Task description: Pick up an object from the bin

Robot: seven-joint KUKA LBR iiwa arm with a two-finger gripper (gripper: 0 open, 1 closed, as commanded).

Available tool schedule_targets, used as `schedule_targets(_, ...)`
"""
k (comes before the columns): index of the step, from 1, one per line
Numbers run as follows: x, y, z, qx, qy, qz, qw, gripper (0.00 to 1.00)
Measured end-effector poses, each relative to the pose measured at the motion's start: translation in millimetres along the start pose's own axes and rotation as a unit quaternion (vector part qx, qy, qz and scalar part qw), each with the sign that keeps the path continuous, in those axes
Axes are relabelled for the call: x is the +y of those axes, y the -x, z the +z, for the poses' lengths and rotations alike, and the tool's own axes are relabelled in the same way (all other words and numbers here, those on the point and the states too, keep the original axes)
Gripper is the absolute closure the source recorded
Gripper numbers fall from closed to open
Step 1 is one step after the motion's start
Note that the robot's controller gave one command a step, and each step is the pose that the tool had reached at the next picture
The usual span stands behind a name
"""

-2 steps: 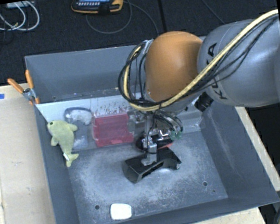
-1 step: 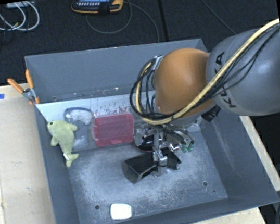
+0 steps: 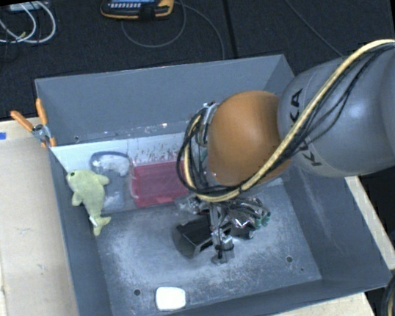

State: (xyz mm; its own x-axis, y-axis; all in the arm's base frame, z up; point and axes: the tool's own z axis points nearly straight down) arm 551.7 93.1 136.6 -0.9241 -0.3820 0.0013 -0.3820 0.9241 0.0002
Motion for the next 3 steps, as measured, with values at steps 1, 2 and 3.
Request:
schedule_targets(1, -58.8, 12.5, 67.1, 0.002, 0.001, 0.051, 0.9987, 1.0)
schedule_targets(2, -58.8, 12.5, 67.0, 0.002, 0.001, 0.052, 0.9987, 1.0)
schedule_targets(3, -80.4, 16.4, -38.8, 0.0046, 0.002, 0.064, 0.9979, 1.0)
